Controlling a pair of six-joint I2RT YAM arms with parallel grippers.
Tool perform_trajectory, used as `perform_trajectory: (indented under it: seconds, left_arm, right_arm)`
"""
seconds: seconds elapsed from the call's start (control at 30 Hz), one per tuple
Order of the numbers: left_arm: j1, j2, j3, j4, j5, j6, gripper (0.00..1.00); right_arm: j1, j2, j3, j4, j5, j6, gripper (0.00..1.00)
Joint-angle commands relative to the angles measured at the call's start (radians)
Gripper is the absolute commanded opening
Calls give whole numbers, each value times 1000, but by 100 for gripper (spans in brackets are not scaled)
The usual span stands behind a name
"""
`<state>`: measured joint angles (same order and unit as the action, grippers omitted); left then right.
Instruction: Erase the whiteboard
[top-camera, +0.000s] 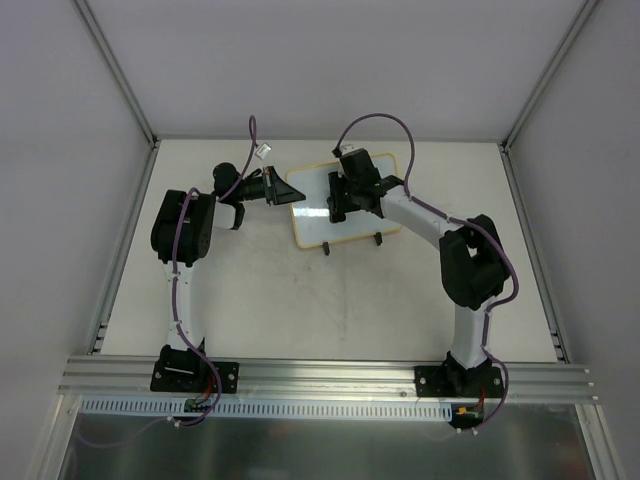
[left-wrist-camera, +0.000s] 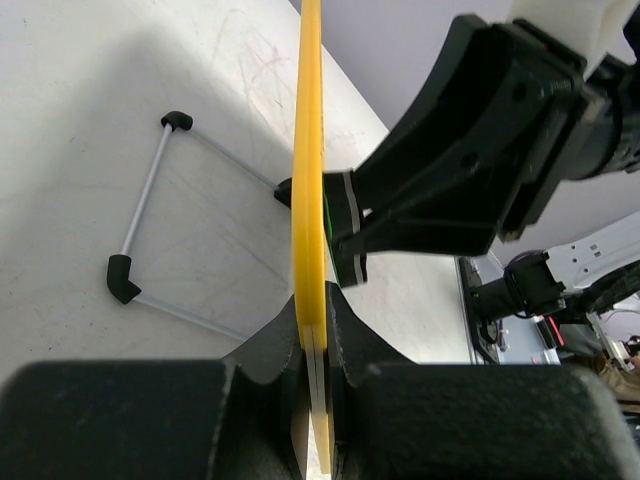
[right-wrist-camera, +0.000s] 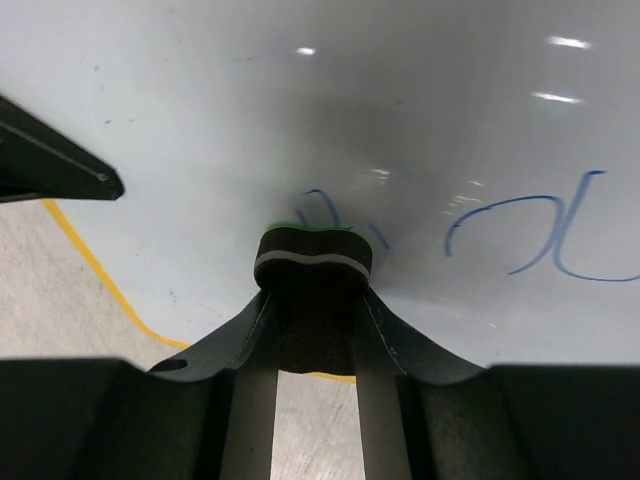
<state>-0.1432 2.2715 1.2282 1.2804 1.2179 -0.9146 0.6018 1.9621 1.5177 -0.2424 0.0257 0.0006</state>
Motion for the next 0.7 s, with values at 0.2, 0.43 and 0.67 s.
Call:
perform_trajectory:
  seconds: [0.2, 0.43, 0.67]
  left_arm:
    - [-27, -32, -10, 175, 134, 111, 0]
    - [-27, -32, -9, 175, 135, 111, 0]
    - [-27, -30, -9, 175, 135, 109, 0]
  right_arm:
    - [-163, 14, -20, 72, 230, -34, 0]
    - [-258, -12, -57, 71, 227, -30, 0]
    - [-344, -34, -86, 72, 229, -30, 0]
